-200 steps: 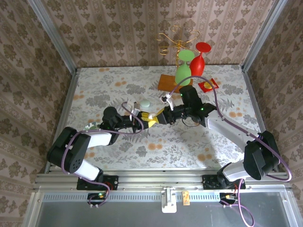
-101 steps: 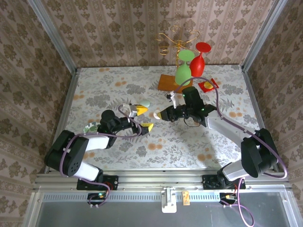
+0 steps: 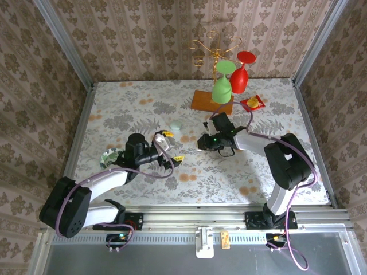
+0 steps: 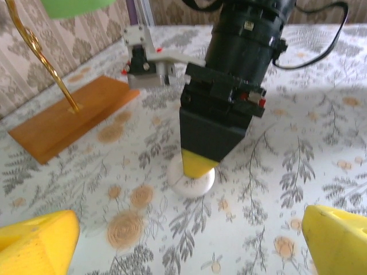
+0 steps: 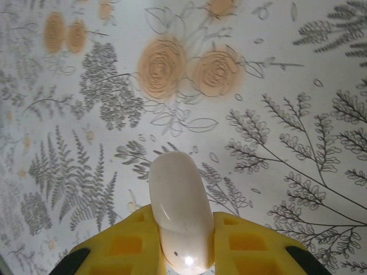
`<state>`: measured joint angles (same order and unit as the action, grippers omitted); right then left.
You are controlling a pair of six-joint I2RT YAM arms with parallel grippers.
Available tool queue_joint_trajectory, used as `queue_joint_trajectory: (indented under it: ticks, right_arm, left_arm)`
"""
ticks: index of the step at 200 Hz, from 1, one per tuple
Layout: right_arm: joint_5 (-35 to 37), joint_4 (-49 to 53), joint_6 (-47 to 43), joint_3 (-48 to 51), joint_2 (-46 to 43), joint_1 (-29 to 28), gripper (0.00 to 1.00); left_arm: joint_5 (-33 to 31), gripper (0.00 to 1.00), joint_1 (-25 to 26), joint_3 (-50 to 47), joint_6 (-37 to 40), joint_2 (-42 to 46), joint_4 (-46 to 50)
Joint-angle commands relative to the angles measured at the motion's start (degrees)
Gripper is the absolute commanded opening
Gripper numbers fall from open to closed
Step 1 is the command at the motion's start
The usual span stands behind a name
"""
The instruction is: Insert wireless bluetooth earbuds into charging case
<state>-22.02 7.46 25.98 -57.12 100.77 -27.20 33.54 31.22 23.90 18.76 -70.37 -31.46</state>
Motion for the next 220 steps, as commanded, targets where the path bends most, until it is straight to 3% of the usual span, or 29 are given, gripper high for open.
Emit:
queue_joint_trajectory:
  ticks: [1, 31, 48, 79, 104, 127, 163, 199, 220]
  right_arm:
    - [3.27, 0.58, 1.8, -1.52, 1.6, 0.26, 0.21]
    - [5.46, -0.91, 1.8, -0.65, 1.85, 0.31, 0.27]
    - [6.81, -0.01, 0.94, -1.26, 1.04, 0.44, 0.39]
    - [12.45, 0.8, -0.68, -0.37, -4.22, 1.79, 0.61]
    - [16.89, -0.61, -2.81, 2.13, -10.91, 3.49, 0.69]
    - [25.11, -3.45, -6.93, 5.46, -18.29, 4.29, 0.76]
    - [39.56, -9.84, -13.22, 10.53, -27.05, 7.04, 0.99]
    - [46.93, -24.78, -23.66, 19.63, -28.14, 11.6, 1.0]
    - [47.38, -30.67, -24.33, 23.96, -25.96, 14.83, 1.0]
  left_arm:
    - [-1.45, 1.0, 0.51, 1.76, 4.05, 0.82, 4.76]
    - [-1.78, 1.0, 0.51, 2.11, 3.05, 1.18, 5.05]
    - [-5.14, 1.0, -0.16, 2.12, -0.17, 1.41, 3.73]
    - [-13.4, 1.0, -3.18, 2.73, -4.72, 1.99, 2.86]
    - [-25.31, 1.0, -4.67, 1.32, -5.89, 5.0, 3.27]
    - [-34.29, 1.0, -8.97, -1.34, -7.48, 8.94, 3.33]
    - [-40.88, 1.0, -16.06, -5.63, -7.25, 13.05, 3.27]
    - [-41.48, 1.0, -23.13, -9.8, -9.61, 9.74, -2.56]
    - [-38.62, 1.0, -24.8, -11.05, -11.32, 8.84, -4.29]
